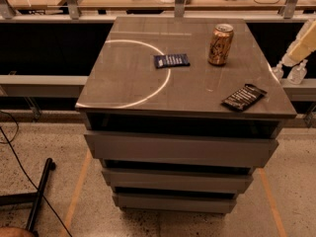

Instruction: Move orange can near rxbar chocolate

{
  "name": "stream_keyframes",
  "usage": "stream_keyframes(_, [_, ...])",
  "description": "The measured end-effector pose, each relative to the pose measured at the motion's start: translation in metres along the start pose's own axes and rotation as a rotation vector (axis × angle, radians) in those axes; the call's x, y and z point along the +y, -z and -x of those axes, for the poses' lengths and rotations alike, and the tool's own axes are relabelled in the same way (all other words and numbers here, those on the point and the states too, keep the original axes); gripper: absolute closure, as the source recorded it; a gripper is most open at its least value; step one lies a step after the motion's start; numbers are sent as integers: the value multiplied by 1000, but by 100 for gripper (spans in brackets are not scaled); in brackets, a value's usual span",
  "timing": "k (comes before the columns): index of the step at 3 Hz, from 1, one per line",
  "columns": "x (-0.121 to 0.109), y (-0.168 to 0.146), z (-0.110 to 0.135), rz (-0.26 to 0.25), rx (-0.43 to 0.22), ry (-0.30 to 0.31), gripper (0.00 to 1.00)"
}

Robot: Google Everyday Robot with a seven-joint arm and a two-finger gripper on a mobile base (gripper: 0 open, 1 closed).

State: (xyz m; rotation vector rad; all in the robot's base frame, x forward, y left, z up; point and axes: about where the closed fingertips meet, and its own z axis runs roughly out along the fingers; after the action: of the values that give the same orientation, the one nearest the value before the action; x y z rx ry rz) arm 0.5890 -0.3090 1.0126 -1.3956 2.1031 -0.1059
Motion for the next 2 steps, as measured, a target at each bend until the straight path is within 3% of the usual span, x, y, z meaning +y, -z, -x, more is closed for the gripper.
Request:
stream_keyframes(1, [-41,-24,-1,-30,-62,-49,0])
stream_keyframes(2, [-41,-25,-1,-30,-63,-49,0])
